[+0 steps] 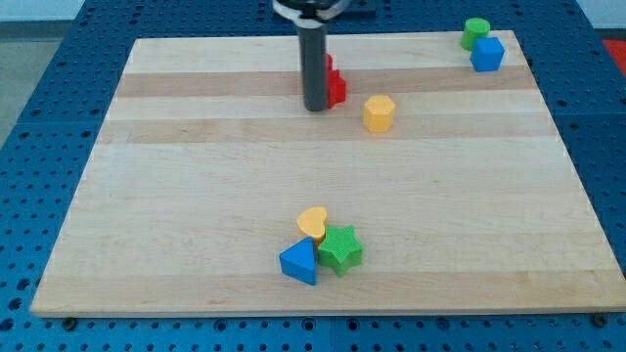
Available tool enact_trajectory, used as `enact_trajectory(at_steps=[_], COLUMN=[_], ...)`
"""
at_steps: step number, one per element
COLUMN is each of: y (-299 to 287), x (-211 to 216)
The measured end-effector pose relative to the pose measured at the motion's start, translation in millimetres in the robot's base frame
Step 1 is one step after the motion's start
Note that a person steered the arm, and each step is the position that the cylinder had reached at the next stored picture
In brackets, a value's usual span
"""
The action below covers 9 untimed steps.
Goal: Place the red star below the red circle
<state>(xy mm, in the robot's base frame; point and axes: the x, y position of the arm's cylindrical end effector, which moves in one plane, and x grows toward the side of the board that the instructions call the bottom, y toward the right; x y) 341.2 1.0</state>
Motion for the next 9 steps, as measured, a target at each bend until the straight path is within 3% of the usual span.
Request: enact_trajectory(at_steps=[3, 4, 5, 9], y=[79.7, 102.1, 96.7, -0.6], x=[-2.0, -43.4, -61.4, -26.8])
